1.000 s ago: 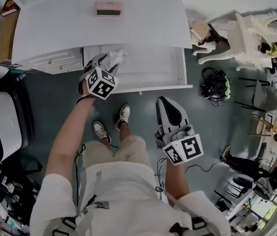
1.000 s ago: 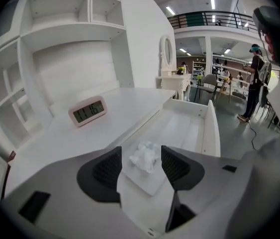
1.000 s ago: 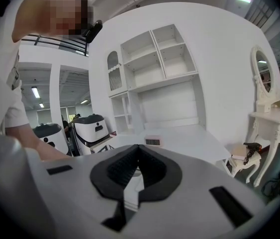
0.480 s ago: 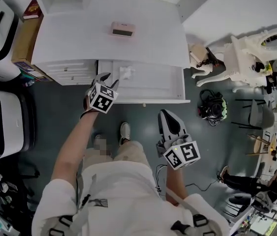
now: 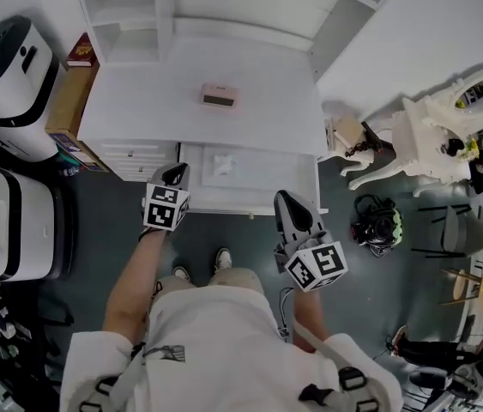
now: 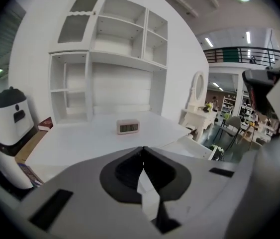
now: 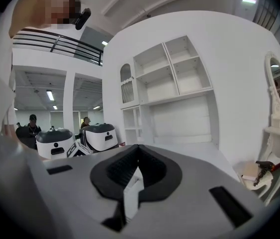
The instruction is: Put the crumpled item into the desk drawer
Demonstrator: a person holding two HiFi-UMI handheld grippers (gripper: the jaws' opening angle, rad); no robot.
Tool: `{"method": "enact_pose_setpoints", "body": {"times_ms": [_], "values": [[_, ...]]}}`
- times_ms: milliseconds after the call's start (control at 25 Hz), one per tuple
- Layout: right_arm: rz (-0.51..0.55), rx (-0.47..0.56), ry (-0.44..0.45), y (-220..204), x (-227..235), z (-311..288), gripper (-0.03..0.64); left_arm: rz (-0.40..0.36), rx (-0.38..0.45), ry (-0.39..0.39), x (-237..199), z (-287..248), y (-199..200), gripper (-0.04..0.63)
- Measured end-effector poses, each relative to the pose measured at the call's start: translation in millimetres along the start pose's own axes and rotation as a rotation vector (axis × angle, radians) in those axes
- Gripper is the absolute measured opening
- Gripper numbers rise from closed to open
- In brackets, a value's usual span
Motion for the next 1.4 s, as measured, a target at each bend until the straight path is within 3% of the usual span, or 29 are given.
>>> {"method": "enact_pose_setpoints", "body": {"times_ms": [120,480,960,1400], "values": [[-0.012,0.02,0.012,9,15,2,0.009,0.042,0.018,0.046,-4,20,2,0.015],[-0.01,0.081,-0.006,30,43,6,0.009,0.063,0.093,0.158,-35,62,29,0.015],[-0.01,0.137,-0.057,48,67,34,0.009,0.02,0.342,0.18,-28,109,126,0.015],[-0.005,0.172,-0.068,65,90,50,0.009,-0.009,0.49,0.237,-15,150,171,0.015]]}}
Point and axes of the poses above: the fingertips, and each gripper's own axes: z backward along the fingers, x to its right, y out of its top, the point moved 1 cm from there along z, backward along the fingers, and after that the axes turned 7 degrees about -z, right-handed, at the moved point
